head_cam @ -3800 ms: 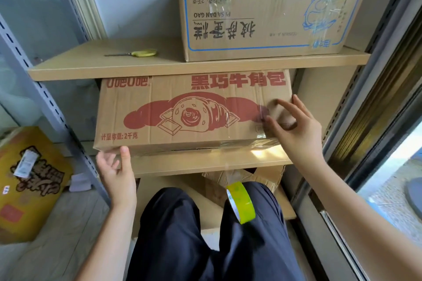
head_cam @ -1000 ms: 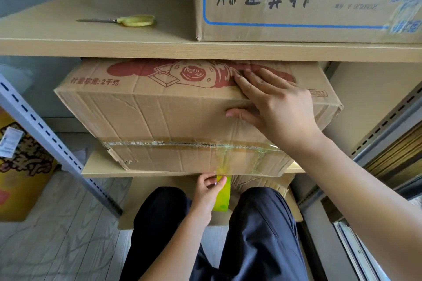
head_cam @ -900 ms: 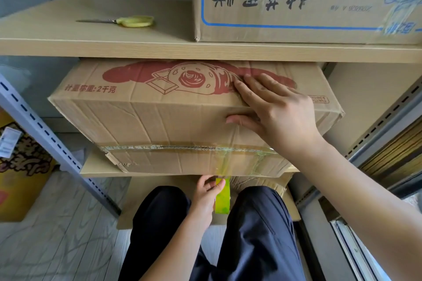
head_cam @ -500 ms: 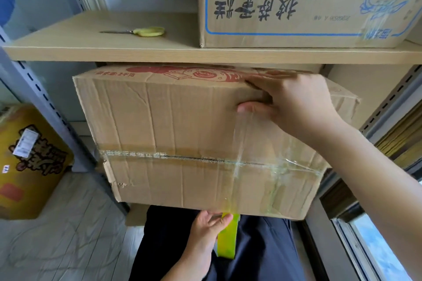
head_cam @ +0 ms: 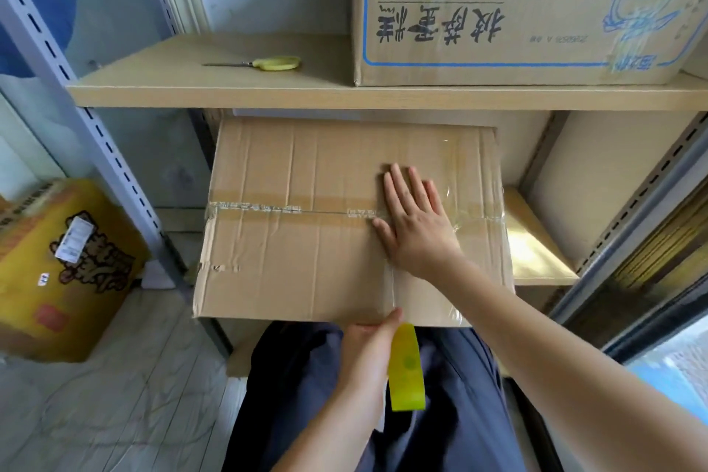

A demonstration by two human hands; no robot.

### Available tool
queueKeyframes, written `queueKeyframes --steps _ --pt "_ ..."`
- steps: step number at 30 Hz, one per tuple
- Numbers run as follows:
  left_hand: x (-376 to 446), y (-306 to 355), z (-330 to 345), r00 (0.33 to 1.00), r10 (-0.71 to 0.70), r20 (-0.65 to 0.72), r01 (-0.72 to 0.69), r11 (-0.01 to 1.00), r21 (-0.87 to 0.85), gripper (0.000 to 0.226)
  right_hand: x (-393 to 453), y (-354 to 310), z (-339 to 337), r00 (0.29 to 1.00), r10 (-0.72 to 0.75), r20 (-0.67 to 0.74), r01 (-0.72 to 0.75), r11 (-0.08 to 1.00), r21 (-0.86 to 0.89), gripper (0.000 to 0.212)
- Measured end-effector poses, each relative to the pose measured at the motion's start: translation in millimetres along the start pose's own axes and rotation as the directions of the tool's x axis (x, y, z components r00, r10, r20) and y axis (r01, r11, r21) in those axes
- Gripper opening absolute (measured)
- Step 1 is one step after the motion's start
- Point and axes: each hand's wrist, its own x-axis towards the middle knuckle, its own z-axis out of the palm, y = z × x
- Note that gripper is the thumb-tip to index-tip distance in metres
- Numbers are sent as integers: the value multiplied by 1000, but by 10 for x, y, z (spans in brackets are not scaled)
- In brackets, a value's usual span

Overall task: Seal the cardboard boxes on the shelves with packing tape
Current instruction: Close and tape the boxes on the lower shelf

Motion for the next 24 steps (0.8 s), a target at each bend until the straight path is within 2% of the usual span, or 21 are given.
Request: queueKeyframes --steps 2,3,6,7,10,12,14,17,20,21,22,24 --pt "-82 178 30 999 -50 15 50 999 13 35 133 19 51 999 27 21 -27 1000 -6 75" --pt "-120 262 33 996 -84 18 84 996 3 40 214 32 85 998 47 29 -47 999 2 76" --pt "-129 483 18 995 -102 21 103 994 -44 81 445 101 196 992 92 84 -100 991 87 69" --pt "-106 556 20 996 -80 43 82 995 -49 84 525 134 230 990 93 108 -105 989 109 68" --pt "85 768 72 996 -12 89 16 999 -45 63 799 223 290 970 104 219 -137 981 140 67" --pt "161 954 137 986 60 156 -60 998 -1 58 967 259 326 949 112 294 -158 977 140 66" --pt "263 1091 206 966 114 232 -120 993 12 54 1114 293 363 944 105 312 -156 978 142 66" --pt "406 1195 297 949 173 262 -182 983 9 45 1333 382 423 943 104 316 -152 980 132 66" --pt "519 904 288 922 249 298 -297 946 130 36 1556 471 491 935 102 339 -152 980 125 67" --pt "531 767 266 917 244 316 -296 947 127 43 1612 498 513 933 89 349 -142 981 129 68" --pt "576 611 251 929 194 317 -233 968 91 51 1655 517 545 932 75 354 -128 983 128 68" --pt "788 405 261 957 88 277 -108 992 59 48 1730 564 604 935 59 351 -105 988 115 68"
